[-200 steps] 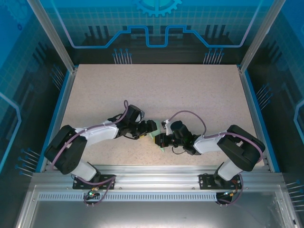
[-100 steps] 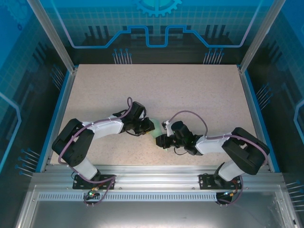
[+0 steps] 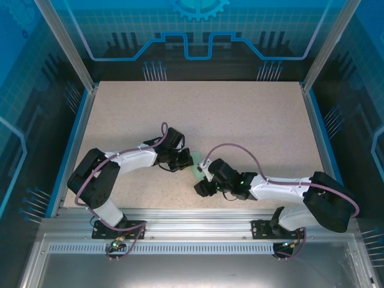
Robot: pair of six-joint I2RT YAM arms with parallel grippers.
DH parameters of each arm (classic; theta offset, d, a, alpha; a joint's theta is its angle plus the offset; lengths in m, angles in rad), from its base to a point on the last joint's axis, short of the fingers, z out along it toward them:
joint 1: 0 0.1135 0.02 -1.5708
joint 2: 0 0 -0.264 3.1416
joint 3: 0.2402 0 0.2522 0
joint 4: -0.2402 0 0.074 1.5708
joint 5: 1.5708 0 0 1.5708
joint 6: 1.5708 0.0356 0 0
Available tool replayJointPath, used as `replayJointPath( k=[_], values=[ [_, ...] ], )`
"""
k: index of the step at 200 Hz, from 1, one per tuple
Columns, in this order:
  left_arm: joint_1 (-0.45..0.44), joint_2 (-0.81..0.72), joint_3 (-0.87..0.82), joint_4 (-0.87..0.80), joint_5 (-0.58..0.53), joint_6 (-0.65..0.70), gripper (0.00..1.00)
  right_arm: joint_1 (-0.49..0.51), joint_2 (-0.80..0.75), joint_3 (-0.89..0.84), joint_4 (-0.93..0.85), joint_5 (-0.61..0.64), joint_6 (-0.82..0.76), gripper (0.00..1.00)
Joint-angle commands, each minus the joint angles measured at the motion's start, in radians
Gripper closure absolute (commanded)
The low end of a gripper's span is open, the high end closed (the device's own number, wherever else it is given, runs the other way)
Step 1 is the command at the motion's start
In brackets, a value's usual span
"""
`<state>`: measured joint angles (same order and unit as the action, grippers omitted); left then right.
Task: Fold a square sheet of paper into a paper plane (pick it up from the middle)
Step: Fold the wing for the fifth time at the center of the table.
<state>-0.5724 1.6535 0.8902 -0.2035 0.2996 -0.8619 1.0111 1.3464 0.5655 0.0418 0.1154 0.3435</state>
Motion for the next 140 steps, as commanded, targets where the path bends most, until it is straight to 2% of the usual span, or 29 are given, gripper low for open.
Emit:
replayJointPath(
  k=[1, 26, 68, 95, 140],
  values=[
    [0.005, 0.022, 0.036, -0.03, 0.025, 0.02, 1.0, 0.062, 0.05, 0.072, -0.127, 0.237, -0.117, 0.41],
    [0.006, 0.023, 0.036, -0.028, 0.03, 0.019, 1.0, 0.102, 0.13, 0.139, -0.174, 0.338, -0.158, 0.42],
    [0.006, 0.031, 0.036, -0.019, 0.04, 0.015, 1.0, 0.138, 0.23, 0.209, -0.207, 0.435, -0.176, 0.52],
    [0.005, 0.027, 0.036, -0.024, 0.044, 0.018, 1.0, 0.15, 0.243, 0.208, -0.2, 0.473, -0.168, 0.76],
    [0.006, 0.024, 0.047, -0.045, 0.037, 0.03, 1.0, 0.152, 0.246, 0.205, -0.188, 0.447, -0.146, 0.87]
  ],
)
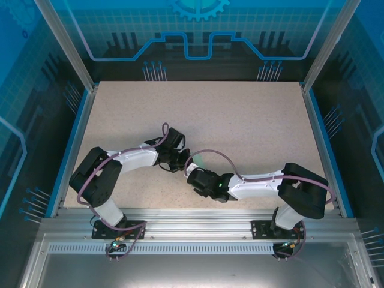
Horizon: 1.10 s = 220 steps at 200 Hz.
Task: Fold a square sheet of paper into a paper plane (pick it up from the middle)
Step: Fold the wing for the fifth time at the center of the table.
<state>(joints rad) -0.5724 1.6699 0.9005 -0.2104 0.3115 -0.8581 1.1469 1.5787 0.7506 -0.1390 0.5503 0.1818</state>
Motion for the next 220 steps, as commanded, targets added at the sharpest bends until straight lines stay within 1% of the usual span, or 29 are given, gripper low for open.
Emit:
replayJointPath(
  k=[1, 18, 33, 45, 48, 55, 71, 84, 94, 108, 120, 133, 153, 166, 201, 220],
  values=[
    [0.006, 0.008, 0.037, -0.039, 0.024, 0.027, 1.0, 0.016, 0.013, 0.019, -0.007, 0.012, 0.016, 0.87],
    [0.006, 0.008, 0.038, -0.043, 0.023, 0.028, 0.99, 0.012, 0.017, 0.019, -0.001, -0.02, 0.029, 0.93],
    [0.006, 0.006, 0.039, -0.046, 0.021, 0.03, 0.91, -0.001, 0.014, 0.014, 0.007, -0.072, 0.048, 0.97],
    [0.007, -0.001, 0.038, -0.045, 0.018, 0.03, 0.87, -0.026, 0.0, -0.001, 0.024, -0.13, 0.077, 1.0],
    [0.008, -0.003, 0.038, -0.048, 0.017, 0.03, 0.86, -0.035, -0.005, -0.006, 0.029, -0.152, 0.083, 1.0],
    [0.01, -0.009, 0.039, -0.051, 0.017, 0.03, 0.77, -0.062, -0.017, -0.02, 0.051, -0.216, 0.094, 1.0],
    [0.015, -0.033, 0.035, -0.056, 0.007, 0.028, 0.7, -0.127, -0.043, -0.058, 0.103, -0.367, 0.131, 1.0],
    [0.02, -0.06, 0.03, -0.062, -0.004, 0.028, 0.57, -0.188, -0.051, -0.089, 0.162, -0.51, 0.166, 1.0],
    [0.022, -0.084, 0.026, -0.069, -0.02, 0.025, 0.46, -0.226, -0.048, -0.11, 0.2, -0.59, 0.192, 1.0],
    [0.024, -0.12, 0.012, -0.068, -0.041, 0.02, 0.42, -0.275, -0.031, -0.127, 0.246, -0.688, 0.216, 1.0],
    [0.025, -0.147, 0.001, -0.07, -0.058, 0.013, 0.37, -0.308, -0.01, -0.133, 0.275, -0.754, 0.241, 1.0],
    [0.024, -0.173, -0.01, -0.065, -0.065, 0.011, 0.37, -0.34, 0.013, -0.142, 0.321, -0.823, 0.265, 1.0],
    [0.024, -0.209, -0.03, -0.053, -0.075, 0.014, 0.37, -0.388, 0.039, -0.159, 0.382, -0.897, 0.309, 1.0],
    [0.024, -0.228, -0.049, -0.029, -0.064, 0.019, 0.4, -0.417, 0.052, -0.172, 0.438, -0.954, 0.333, 1.0],
    [0.005, -0.259, -0.101, 0.057, -0.015, 0.025, 0.6, -0.489, 0.065, -0.2, 0.52, -1.059, 0.395, 0.99],
    [-0.014, -0.245, -0.109, 0.09, 0.015, 0.031, 0.64, -0.524, 0.062, -0.227, 0.584, -1.1, 0.438, 0.98]
  ],
)
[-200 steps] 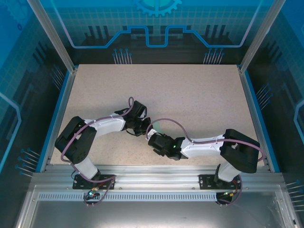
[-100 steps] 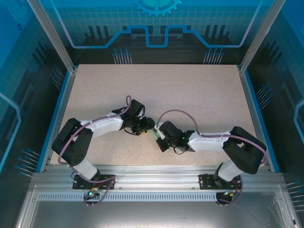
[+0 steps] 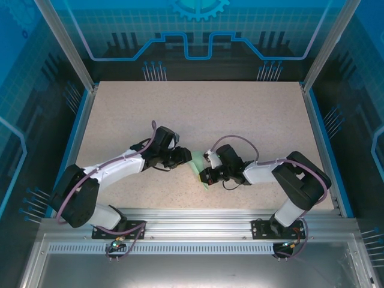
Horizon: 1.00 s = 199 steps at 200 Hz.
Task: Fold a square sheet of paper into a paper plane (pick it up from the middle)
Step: Fold the wing for the fifth time at the center of the table.
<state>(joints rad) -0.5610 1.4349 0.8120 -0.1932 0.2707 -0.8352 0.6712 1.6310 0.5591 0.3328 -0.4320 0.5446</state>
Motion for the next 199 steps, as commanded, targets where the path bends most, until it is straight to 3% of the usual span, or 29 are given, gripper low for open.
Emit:
replayJointPath(
  k=[1, 82, 148, 199],
  values=[
    [-0.027, -0.008, -0.02, 0.076, 0.058, 0.008, 0.64, -0.049, 0.012, -0.035, 0.111, -0.119, 0.076, 0.98],
    [-0.073, 0.206, 0.035, 0.211, 0.093, -0.009, 0.75, -0.117, 0.12, -0.056, 0.244, -0.218, 0.181, 0.95],
    [-0.074, 0.29, 0.064, 0.266, 0.103, 0.008, 0.73, -0.118, 0.122, -0.079, 0.259, -0.199, 0.199, 0.92],
    [-0.074, 0.295, 0.079, 0.236, 0.095, 0.034, 0.74, -0.089, -0.006, -0.064, 0.046, -0.094, 0.107, 0.78]
  ],
)
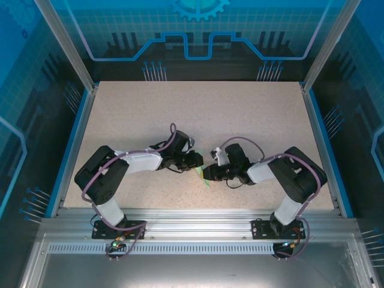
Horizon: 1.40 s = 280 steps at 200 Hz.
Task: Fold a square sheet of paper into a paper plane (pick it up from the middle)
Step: Fold the wing for the fifth time at the center of the table.
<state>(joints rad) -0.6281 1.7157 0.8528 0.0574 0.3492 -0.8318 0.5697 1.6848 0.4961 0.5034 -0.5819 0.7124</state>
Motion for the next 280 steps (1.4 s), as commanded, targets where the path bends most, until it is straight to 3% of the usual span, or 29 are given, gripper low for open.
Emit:
replayJointPath(
  k=[1, 44, 91, 167, 187, 230, 280],
  values=[
    [-0.007, 0.014, 0.038, -0.014, 0.016, 0.031, 0.74, 0.014, -0.061, -0.001, -0.129, 0.058, -0.062, 0.78],
    [-0.007, 0.022, 0.05, -0.018, 0.023, 0.033, 0.74, 0.037, -0.082, 0.018, -0.222, 0.126, -0.098, 0.75],
    [-0.007, 0.034, 0.059, -0.039, 0.024, 0.041, 0.75, 0.037, -0.096, 0.006, -0.209, 0.117, -0.081, 0.74],
    [-0.008, 0.052, 0.078, -0.027, 0.047, 0.048, 0.73, 0.021, -0.088, -0.022, -0.144, 0.089, -0.034, 0.95],
    [-0.007, 0.047, 0.076, -0.02, 0.061, 0.051, 0.68, 0.002, -0.08, -0.041, -0.081, 0.053, 0.001, 0.98],
    [-0.021, -0.015, 0.035, 0.038, 0.092, 0.058, 0.48, -0.032, -0.05, -0.068, 0.022, 0.004, 0.085, 1.0],
    [-0.029, -0.078, -0.029, 0.098, 0.07, 0.064, 0.4, -0.047, -0.017, -0.082, 0.084, -0.002, 0.157, 1.0]
  ],
)
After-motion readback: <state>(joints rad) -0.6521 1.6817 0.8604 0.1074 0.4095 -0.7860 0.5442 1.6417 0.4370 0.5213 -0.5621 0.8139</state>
